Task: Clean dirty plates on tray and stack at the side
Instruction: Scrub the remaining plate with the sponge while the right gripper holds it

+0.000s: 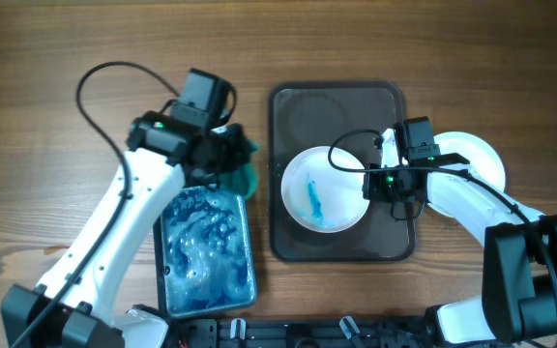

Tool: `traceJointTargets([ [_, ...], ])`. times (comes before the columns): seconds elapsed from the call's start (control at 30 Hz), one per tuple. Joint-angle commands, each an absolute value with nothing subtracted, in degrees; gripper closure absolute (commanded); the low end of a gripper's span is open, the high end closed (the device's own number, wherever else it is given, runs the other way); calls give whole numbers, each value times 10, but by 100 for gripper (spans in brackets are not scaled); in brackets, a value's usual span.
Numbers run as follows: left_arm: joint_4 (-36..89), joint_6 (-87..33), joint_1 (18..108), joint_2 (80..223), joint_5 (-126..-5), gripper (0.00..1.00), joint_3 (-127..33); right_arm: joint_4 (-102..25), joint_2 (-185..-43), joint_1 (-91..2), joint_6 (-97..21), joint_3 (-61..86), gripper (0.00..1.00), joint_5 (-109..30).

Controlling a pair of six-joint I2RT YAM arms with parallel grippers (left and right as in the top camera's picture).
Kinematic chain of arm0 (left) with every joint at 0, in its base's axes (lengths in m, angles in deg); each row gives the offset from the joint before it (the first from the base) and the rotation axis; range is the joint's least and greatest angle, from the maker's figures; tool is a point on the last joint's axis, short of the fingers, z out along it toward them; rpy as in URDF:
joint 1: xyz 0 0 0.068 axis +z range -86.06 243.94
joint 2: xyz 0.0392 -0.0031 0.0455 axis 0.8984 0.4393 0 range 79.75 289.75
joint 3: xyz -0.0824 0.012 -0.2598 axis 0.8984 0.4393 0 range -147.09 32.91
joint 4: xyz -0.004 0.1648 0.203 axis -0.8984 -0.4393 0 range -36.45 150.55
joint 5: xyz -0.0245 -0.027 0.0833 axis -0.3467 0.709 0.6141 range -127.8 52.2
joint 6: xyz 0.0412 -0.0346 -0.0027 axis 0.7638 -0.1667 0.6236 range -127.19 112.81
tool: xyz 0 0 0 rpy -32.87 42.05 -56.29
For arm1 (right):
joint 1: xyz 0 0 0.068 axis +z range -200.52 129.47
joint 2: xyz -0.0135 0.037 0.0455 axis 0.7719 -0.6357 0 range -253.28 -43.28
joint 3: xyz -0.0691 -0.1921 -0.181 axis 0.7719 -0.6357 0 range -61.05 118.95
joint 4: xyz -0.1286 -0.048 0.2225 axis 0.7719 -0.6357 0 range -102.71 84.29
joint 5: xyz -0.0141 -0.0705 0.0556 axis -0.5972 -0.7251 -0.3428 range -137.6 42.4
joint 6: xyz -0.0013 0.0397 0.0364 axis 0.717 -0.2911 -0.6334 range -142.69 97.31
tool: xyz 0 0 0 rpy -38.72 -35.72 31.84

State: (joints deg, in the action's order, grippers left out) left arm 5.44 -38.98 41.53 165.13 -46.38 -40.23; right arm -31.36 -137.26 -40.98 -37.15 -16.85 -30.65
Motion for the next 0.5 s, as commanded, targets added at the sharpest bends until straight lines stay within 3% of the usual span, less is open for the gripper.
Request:
traceJointTargets([
  [0.0, 124, -444, 368, 1690, -521, 96, -403, -323, -1407, -407, -379, -184, 96, -321],
  [0.47, 276, -513, 239, 1914, -506, 96, -403, -326, -1407, -407, -379, -184, 96, -320],
])
